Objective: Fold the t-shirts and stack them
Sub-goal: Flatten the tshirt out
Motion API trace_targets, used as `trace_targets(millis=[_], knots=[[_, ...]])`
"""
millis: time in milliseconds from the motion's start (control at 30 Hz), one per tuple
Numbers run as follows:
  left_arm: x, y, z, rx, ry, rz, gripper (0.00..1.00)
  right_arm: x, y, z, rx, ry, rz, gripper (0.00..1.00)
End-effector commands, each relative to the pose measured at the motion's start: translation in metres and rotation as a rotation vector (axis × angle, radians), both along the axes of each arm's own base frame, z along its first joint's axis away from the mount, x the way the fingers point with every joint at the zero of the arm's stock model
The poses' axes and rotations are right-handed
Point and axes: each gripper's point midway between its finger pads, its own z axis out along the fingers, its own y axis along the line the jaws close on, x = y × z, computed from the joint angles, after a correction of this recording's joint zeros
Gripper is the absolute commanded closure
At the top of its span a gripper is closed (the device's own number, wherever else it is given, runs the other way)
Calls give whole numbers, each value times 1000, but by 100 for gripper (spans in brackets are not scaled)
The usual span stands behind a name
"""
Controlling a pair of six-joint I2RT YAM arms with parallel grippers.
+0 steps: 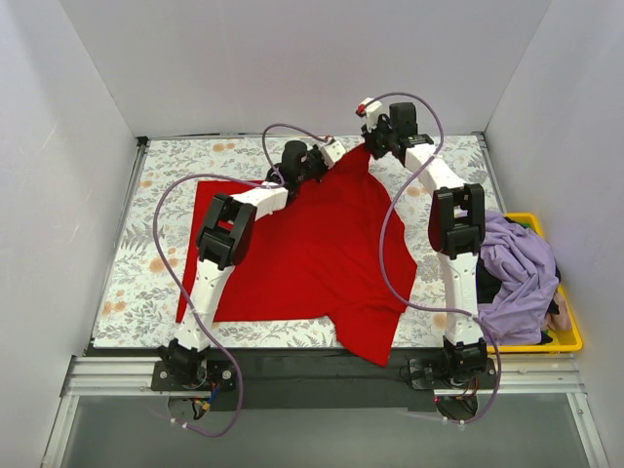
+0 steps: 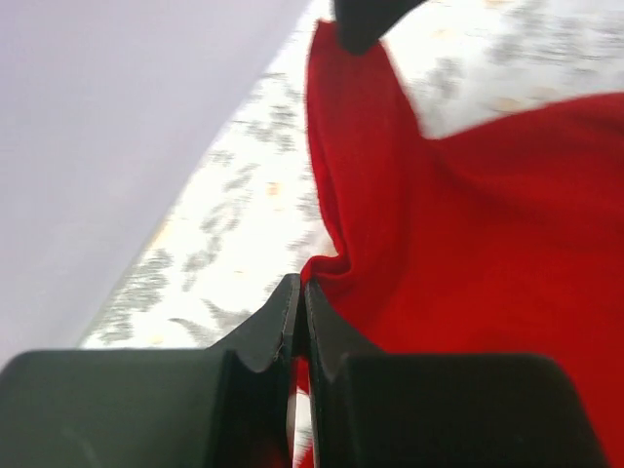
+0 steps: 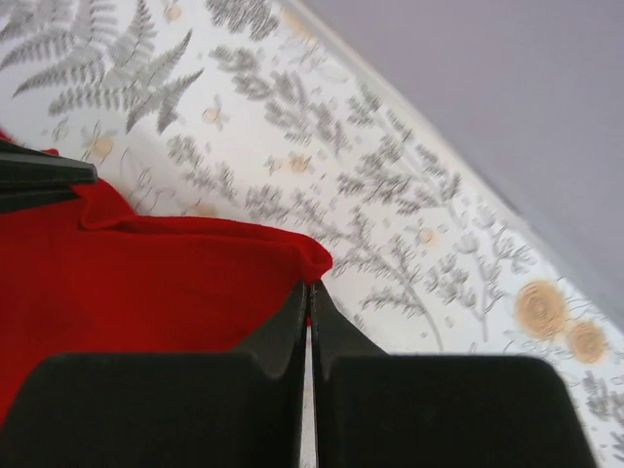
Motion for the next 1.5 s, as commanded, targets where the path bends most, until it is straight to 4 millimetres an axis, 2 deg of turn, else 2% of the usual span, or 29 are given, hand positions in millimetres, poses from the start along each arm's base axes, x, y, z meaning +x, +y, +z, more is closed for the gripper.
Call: trace_targets(millis=[0, 33, 100, 133, 200, 267, 333, 367, 433, 467, 500, 533, 567, 600, 633, 667, 700, 733, 767, 800, 833, 867, 900, 933, 1000, 1067, 1100, 1233, 1467], knots=[[38, 22, 12, -22, -133, 135, 100, 41, 11, 33, 17, -216, -101, 99], [45, 28, 12, -18, -156, 175, 100, 51, 10, 42, 24, -274, -133, 99], [55, 34, 15, -17, -207, 203, 100, 58, 12, 36, 27, -299, -140, 99], [59, 37, 2, 2, -203, 220, 100, 62, 16, 41, 32, -336, -146, 99], [66, 39, 0, 31, -239, 230, 100, 67, 24, 35, -8, -376, -129, 99], [72, 44, -20, 53, -228, 262, 100, 73, 29, 24, -61, -408, -143, 79], [79, 48, -16, 74, -259, 287, 84, 78, 27, 26, -87, -429, -182, 59], [80, 50, -14, 69, -257, 302, 78, 78, 25, 26, -92, -431, -187, 44], [80, 55, -8, 30, -218, 319, 71, 77, 11, 27, -137, -431, -239, 35], [79, 58, 12, 10, -230, 325, 67, 75, 8, 44, -138, -450, -248, 32], [75, 63, 11, -1, -206, 334, 66, 68, 0, 35, -161, -419, -245, 29], [72, 65, 17, -1, -204, 331, 66, 63, -5, 40, -161, -409, -242, 29], [68, 67, 27, -28, -184, 334, 64, 55, -9, 66, -148, -421, -238, 29], [64, 71, 60, -63, -197, 321, 63, 45, -14, 61, -155, -365, -229, 29], [58, 74, 69, -78, -174, 314, 63, 35, -18, 55, -126, -308, -204, 29], [49, 76, 62, -95, -68, 317, 63, 25, -21, 68, -107, -280, -183, 30], [44, 86, 93, -138, -54, 325, 62, 16, -24, 66, -93, -237, -162, 30], [34, 83, 99, -169, 4, 290, 62, -2, -29, 51, -73, -119, -121, 32], [20, 87, 86, -153, 115, 276, 59, -10, -27, 52, -53, -75, -86, 34], [13, 93, 89, -178, 177, 285, 54, -17, -29, 47, -36, -24, -71, 35], [3, 95, 108, -198, 190, 272, 53, -35, -31, 32, -17, 87, -45, 37], [-9, 99, 103, -189, 248, 272, 51, -39, -31, 27, 8, 135, -38, 38], [-18, 103, 95, -188, 298, 274, 39, -45, -35, 19, 26, 186, -41, 39], [-26, 107, 107, -201, 309, 279, 39, -51, -34, 14, 54, 234, -32, 41], [-42, 119, 94, -196, 421, 293, 39, -63, -35, -7, 80, 342, -49, 44], [-59, 124, 94, -238, 534, 288, 39, -68, -40, -26, 96, 408, -65, 48], [-59, 138, 94, -262, 569, 306, 39, -70, -41, -32, 107, 436, -81, 48], [-79, 157, 91, -329, 703, 303, 38, -69, -54, -51, 162, 516, -125, 50], [-92, 187, 80, -317, 723, 377, 37, -76, -57, -82, 218, 625, -151, 51]])
